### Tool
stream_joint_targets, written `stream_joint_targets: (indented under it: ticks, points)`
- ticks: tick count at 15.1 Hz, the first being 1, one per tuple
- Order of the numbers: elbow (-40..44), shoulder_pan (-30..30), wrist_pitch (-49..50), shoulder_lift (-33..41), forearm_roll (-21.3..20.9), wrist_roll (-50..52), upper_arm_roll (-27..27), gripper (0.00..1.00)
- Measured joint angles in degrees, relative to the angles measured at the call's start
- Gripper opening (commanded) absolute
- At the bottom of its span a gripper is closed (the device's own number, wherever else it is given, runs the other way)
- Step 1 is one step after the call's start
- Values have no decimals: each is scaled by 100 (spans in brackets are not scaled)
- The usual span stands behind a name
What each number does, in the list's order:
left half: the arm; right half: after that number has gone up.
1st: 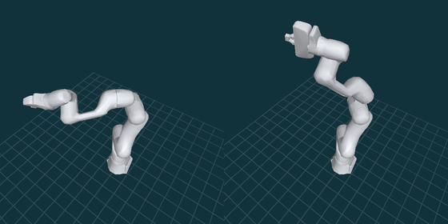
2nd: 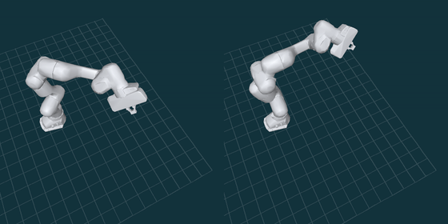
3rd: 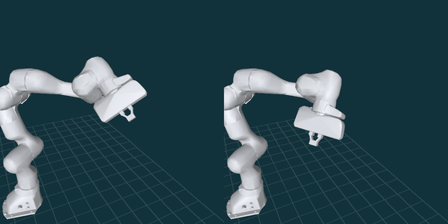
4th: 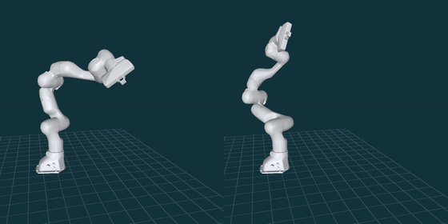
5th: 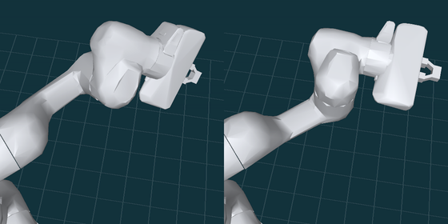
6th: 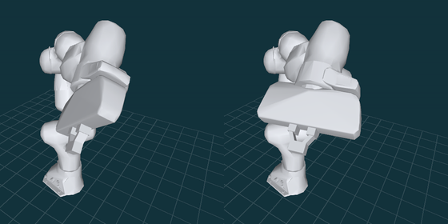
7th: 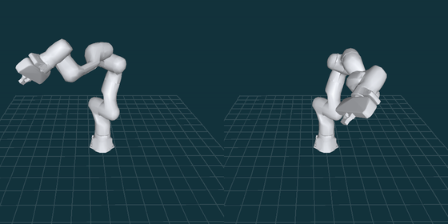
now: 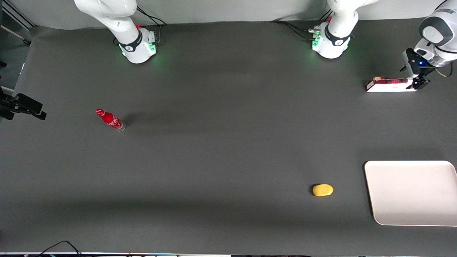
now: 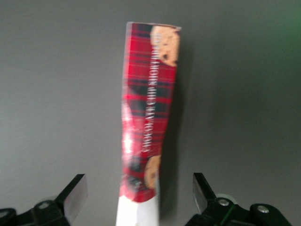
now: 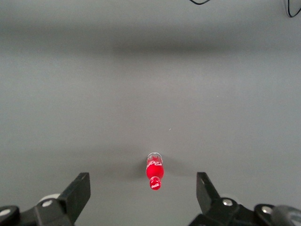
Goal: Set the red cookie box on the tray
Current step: 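Close the left gripper on the box end and lift it upright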
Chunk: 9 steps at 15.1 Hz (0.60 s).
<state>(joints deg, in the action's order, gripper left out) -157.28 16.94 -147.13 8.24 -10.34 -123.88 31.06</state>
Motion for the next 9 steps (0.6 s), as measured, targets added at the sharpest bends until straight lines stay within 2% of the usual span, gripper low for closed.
stream_joint_targets:
  ticks: [9]
  points:
    - [-236, 24, -634, -290, 2, -122, 113, 100]
